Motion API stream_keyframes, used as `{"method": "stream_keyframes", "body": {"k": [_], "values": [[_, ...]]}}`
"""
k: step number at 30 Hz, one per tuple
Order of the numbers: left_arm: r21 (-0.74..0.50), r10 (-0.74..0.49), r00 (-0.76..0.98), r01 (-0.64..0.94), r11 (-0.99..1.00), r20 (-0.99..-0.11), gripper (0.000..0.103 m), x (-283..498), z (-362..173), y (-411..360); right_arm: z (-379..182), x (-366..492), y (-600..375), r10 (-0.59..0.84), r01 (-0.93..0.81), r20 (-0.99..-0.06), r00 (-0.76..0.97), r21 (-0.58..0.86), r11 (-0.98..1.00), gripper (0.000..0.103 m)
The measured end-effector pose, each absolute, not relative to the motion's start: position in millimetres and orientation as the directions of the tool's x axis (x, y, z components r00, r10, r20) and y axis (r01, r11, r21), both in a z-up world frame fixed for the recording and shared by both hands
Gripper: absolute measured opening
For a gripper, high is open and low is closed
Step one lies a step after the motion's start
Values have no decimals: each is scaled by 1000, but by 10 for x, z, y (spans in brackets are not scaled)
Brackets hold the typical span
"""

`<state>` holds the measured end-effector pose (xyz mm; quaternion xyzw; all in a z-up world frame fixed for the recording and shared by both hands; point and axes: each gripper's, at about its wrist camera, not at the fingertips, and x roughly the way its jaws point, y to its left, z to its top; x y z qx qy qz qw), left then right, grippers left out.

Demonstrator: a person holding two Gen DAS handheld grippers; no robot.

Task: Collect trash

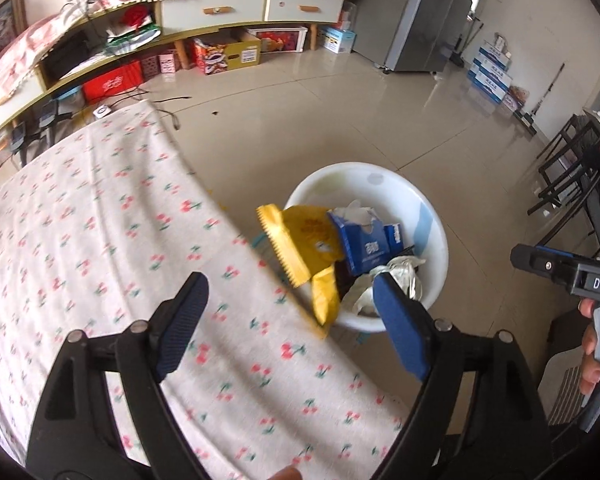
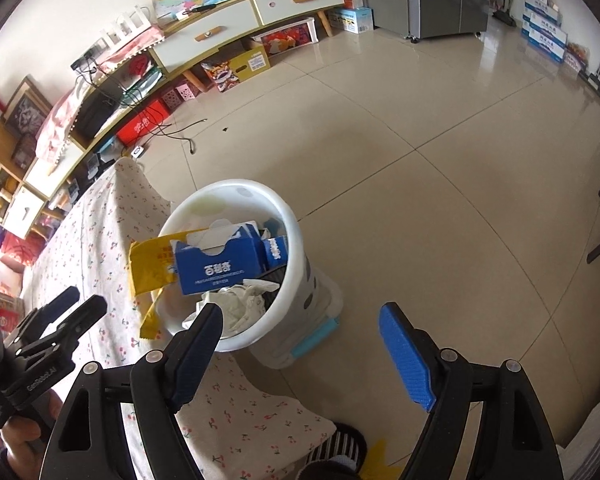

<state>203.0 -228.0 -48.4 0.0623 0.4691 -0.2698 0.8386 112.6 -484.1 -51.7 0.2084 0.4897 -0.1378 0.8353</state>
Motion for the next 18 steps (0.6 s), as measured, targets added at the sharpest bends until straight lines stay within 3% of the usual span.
{"method": "stream_keyframes", "body": {"k": [8, 18], "values": [[-122, -332, 480, 417, 901, -812, 99, 1699, -257, -1645, -295, 974, -4329, -57, 349, -852, 520, 151, 925, 84], [-110, -252, 533, 283, 953, -808, 102, 1221, -67, -822, -77, 738, -3579, -44, 238, -821, 569, 114, 965, 89]]}}
